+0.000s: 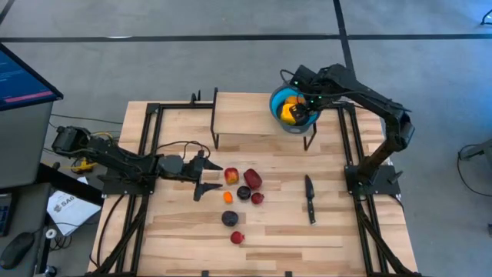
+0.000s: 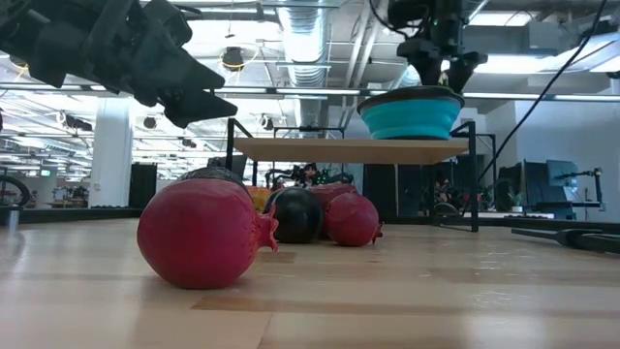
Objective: Pick & Place Fruit
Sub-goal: Put the mangosteen into the strainer bowl, then put the apple into the strainer bowl
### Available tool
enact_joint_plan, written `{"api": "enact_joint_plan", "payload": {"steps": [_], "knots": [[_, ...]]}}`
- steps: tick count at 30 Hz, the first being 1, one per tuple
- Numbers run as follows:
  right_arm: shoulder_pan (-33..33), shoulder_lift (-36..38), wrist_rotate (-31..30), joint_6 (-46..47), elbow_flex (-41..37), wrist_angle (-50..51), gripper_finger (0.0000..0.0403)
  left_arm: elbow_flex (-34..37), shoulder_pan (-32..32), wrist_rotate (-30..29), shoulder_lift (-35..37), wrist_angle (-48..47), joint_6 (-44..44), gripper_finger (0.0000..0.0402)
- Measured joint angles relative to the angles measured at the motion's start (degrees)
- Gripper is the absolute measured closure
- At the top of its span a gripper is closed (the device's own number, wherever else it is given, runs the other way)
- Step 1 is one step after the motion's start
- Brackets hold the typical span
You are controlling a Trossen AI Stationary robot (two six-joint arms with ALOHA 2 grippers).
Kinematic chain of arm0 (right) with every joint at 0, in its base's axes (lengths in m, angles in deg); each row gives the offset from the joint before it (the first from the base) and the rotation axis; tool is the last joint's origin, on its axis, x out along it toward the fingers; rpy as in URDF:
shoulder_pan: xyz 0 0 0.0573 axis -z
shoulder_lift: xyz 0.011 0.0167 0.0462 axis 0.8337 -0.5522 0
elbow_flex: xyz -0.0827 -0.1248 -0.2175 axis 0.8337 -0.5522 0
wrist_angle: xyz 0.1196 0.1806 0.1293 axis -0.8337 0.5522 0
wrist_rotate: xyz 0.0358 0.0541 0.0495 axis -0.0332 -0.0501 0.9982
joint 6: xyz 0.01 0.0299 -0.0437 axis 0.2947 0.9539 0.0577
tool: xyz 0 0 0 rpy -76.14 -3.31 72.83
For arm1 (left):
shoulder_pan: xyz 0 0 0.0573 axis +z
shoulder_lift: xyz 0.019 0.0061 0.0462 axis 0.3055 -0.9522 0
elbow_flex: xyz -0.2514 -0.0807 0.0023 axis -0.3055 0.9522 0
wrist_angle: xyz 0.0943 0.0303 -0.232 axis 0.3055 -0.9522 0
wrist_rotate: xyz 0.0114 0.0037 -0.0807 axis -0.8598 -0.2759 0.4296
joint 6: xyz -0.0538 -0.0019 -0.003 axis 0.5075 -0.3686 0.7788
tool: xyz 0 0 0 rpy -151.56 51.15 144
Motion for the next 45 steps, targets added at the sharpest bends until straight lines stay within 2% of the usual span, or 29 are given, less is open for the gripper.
{"api": "enact_joint_plan", "payload": {"steps": [6, 11, 18, 23, 26, 34, 37, 40, 45], "knots": [[0.6, -2.21, 0.12, -2.65, -0.04, -0.09, 0.0131, 0.0, 0.0, 0.0, 0.0, 0.29, 0.02, 0.0101], [1.67, -1.69, 2.9, -3.12, -0.04, -0.46, 0.013, 0.0, 0.0, 0.02, 0.0, 0.37, 0.02, 0.0101], [2.4, 0.07, 2.9, -3.03, 0.0, -3.56, 0.013, -0.02, 0.0, 0.03, 0.0, 0.73, 0.02, 0.0101], [2.18, -0.6, 7.55, -4.35, -0.01, -3.57, 0.0131, -0.02, 0.0, 0.03, 0.0, 0.77, 0.02, 0.0101], [2.27, -0.46, 7.68, -4.41, 0.0, -3.81, 0.0129, -0.02, 0.0, 0.05, 0.0, 0.79, 0.02, 0.0101], [3.66, -0.5, 8.63, -4.35, 0.0, -3.62, 0.0075, -0.02, 0.0, 0.13, 0.0, 0.9, 0.04, 0.0101], [3.88, -0.43, 6.52, -4.47, 0.0, -4.5, 0.0053, -0.02, -0.01, 0.11, 0.0, 0.89, 0.04, 0.0101], [3.75, 1.15, 1.71, -5.0, 0.13, -5.24, 0.004, -0.02, 0.0, 0.11, 0.0, 0.88, 0.04, 0.0101], [-1.22, 7.26, -6.26, -5.52, 0.57, -8.28, 0.0042, -0.02, 0.0, 0.05, 0.0, 0.88, 0.04, 0.0101]]}}
